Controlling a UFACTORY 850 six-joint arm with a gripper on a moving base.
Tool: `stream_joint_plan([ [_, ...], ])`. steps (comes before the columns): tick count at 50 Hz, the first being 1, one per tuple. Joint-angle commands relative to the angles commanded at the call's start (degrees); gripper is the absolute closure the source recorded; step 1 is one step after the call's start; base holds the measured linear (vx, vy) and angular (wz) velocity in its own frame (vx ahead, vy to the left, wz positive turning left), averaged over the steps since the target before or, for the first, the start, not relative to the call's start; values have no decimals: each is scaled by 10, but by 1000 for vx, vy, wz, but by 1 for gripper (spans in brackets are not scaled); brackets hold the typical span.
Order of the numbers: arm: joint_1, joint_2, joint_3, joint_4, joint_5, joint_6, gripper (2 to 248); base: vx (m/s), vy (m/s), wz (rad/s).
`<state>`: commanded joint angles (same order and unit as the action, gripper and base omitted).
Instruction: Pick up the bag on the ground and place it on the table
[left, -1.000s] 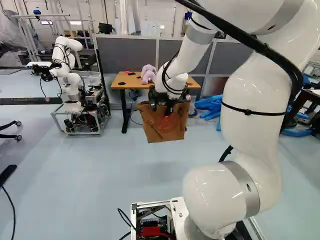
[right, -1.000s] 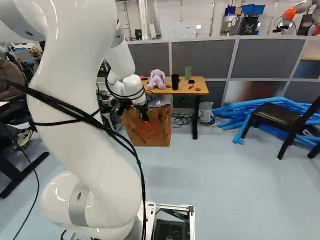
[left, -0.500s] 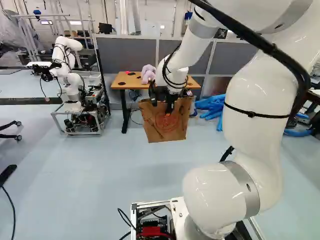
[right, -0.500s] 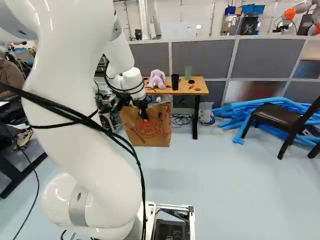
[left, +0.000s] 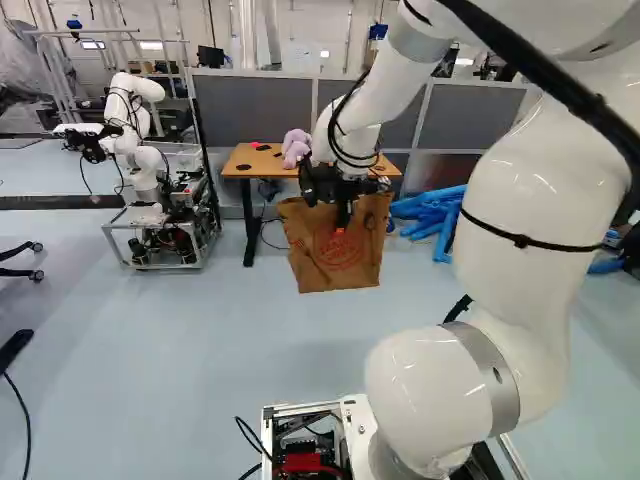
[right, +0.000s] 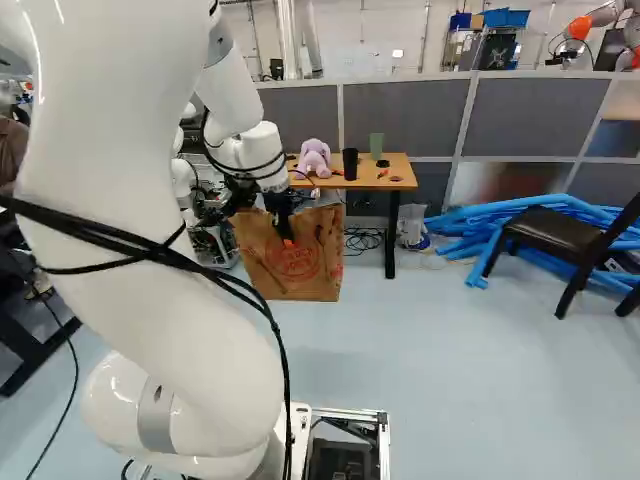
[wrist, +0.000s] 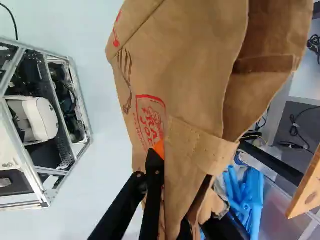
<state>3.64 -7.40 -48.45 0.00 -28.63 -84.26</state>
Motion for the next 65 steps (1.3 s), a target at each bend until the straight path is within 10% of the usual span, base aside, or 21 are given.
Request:
stream_joint_plan([
  [65,-5,58,-71,0,-256,0,229,0,0,0],
])
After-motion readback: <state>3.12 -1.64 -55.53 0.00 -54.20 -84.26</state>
